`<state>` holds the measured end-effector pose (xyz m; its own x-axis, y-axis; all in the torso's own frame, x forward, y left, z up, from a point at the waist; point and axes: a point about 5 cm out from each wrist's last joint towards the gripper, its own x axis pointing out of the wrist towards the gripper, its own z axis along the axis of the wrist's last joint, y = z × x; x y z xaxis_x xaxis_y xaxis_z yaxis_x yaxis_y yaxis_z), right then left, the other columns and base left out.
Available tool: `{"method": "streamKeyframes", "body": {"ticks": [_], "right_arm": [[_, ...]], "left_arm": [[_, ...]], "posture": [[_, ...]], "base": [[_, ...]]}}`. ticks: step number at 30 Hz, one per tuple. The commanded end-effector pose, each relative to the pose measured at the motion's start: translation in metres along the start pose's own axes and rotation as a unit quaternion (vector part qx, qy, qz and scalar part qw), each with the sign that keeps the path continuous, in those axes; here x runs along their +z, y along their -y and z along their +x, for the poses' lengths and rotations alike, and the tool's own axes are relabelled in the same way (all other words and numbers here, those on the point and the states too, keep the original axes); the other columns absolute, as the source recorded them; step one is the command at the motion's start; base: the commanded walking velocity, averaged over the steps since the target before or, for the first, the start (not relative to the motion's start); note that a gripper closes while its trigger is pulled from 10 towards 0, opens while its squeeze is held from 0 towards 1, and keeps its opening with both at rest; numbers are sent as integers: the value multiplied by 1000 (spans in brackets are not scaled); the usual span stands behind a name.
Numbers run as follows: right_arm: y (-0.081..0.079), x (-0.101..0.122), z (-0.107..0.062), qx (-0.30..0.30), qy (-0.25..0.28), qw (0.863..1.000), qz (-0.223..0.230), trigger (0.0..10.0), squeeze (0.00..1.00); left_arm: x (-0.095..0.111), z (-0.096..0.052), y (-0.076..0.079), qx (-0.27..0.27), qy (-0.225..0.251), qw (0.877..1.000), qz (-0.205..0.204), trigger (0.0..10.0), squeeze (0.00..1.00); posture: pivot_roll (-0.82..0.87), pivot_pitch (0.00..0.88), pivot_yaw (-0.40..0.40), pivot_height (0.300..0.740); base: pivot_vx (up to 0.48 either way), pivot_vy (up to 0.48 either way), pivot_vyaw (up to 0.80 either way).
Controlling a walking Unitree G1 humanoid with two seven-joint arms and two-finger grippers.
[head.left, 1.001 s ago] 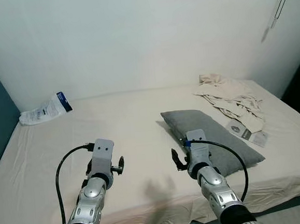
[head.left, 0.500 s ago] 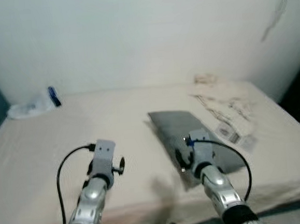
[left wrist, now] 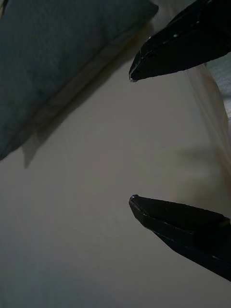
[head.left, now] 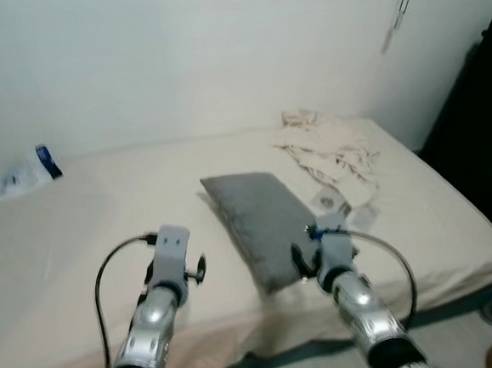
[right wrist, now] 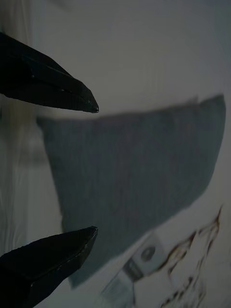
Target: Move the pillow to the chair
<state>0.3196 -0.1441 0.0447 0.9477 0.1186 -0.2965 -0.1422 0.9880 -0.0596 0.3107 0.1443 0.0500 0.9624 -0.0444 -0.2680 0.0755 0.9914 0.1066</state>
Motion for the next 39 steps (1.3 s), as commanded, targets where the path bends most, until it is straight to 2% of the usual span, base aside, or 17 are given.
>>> {"method": "streamKeyframes", "body": {"ticks": [1, 7, 27, 39], "right_arm": [[2, -1, 0, -4, -2, 1000, 4, 10000, 0], [2, 6, 1, -4, 17, 1000, 25, 10000, 0], [5, 6, 1, -8, 14, 999, 29, 10000, 0], [10, 9, 1, -20, 22, 999, 34, 10000, 0]], "left_arm": [[-4, 0, -2, 3, -13, 1000, 0, 10000, 0], [-2, 2, -2, 3, -13, 1000, -1, 10000, 0], [0, 5, -1, 6, -12, 1000, 3, 10000, 0], [1, 5, -2, 6, -11, 1000, 5, 10000, 0]], "posture": [[-41, 54, -40, 712], [-45, 55, -33, 712], [-50, 51, -26, 712], [-57, 51, -17, 657]], "base": [[0, 0, 0], [0, 0, 0], [0, 0, 0], [0, 0, 0]]}}
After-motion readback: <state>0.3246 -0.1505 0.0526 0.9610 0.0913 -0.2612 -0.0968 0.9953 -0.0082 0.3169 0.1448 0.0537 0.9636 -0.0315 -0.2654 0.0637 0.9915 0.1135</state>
